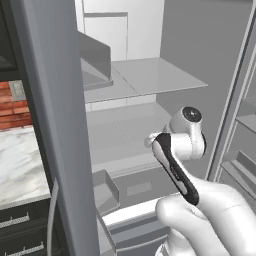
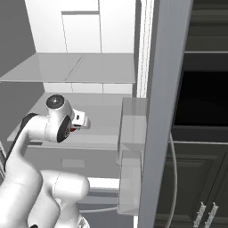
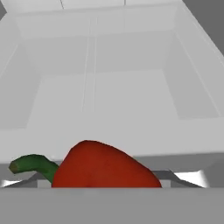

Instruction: Place one bell pepper and one fish in each tupperware on the nearby counter, to pack two identical lunches.

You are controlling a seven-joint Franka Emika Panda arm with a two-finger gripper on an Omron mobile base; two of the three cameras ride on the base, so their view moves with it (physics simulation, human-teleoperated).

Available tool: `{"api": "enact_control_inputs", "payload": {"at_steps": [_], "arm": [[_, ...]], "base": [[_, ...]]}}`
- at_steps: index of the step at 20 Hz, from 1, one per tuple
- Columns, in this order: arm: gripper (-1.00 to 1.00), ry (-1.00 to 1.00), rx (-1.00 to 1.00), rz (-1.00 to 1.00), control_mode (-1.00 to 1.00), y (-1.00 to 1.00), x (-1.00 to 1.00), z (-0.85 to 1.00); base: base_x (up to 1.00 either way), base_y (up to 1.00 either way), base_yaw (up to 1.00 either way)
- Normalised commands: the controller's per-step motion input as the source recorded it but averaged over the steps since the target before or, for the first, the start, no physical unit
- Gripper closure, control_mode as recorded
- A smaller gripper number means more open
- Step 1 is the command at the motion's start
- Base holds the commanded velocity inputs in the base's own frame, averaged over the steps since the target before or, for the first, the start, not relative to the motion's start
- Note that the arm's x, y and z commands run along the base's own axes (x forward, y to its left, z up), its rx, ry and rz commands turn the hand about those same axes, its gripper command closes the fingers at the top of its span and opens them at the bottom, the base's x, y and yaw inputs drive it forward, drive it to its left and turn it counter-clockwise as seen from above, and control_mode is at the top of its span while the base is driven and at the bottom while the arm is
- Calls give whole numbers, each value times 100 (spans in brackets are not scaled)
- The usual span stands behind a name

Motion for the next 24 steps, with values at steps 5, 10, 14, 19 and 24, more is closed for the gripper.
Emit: {"api": "enact_control_inputs", "payload": {"at_steps": [5,10,14,19,24], "arm": [[100,-6,0,0,-100,0,-100,74],[100,-4,0,0,-100,-8,-96,75],[100,0,0,0,-100,-9,-69,77],[100,0,0,0,-100,-9,-71,58],[100,3,0,0,100,0,-70,6]], "base": [[0,0,0],[0,0,0],[0,0,0],[0,0,0],[-20,0,0]]}}
